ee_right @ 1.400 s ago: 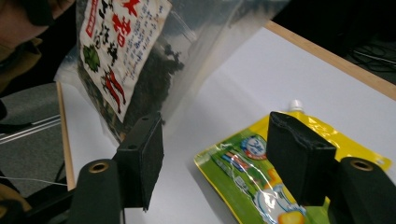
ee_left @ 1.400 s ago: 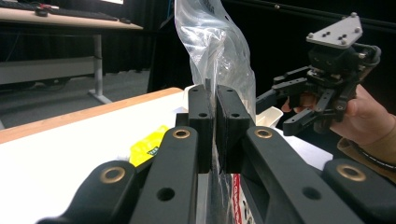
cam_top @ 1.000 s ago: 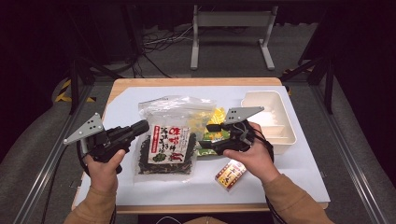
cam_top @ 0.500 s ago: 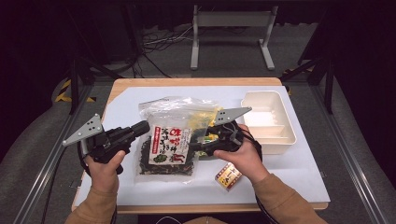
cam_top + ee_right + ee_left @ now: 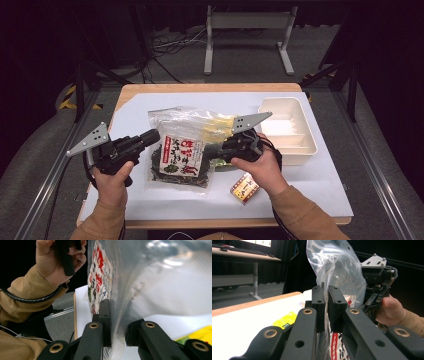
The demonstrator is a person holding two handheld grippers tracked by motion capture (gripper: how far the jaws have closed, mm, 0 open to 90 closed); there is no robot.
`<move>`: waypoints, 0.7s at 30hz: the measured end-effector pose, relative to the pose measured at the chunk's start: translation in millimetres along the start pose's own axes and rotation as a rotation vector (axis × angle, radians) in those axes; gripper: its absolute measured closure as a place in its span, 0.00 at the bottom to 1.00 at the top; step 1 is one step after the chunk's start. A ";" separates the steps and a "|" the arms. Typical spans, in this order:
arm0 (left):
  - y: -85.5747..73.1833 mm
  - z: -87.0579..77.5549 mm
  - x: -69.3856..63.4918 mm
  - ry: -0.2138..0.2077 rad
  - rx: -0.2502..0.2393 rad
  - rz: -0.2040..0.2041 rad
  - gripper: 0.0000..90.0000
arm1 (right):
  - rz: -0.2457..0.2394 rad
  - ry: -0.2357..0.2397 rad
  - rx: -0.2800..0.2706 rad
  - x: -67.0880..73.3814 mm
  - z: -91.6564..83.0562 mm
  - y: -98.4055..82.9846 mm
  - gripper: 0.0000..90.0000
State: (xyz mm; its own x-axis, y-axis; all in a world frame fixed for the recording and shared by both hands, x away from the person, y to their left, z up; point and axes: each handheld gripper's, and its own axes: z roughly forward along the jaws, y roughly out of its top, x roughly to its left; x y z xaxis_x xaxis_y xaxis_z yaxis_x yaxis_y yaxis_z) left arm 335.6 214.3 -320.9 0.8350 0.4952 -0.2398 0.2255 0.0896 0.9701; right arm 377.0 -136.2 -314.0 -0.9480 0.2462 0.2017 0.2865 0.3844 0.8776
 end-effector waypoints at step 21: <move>3.5 -6.1 5.3 0.041 0.066 -0.003 0.67 | -0.019 -0.085 -0.033 -3.6 -47.5 13.7 0.89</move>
State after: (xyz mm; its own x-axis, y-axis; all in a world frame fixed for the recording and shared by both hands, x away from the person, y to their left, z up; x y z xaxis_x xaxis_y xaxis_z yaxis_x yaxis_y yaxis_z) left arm 337.7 222.4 -318.5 0.8132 0.5304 -0.2398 0.2620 0.0344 0.9645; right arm 377.7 -174.0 -282.1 -0.9377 0.3142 0.1487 0.2627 0.3605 0.8950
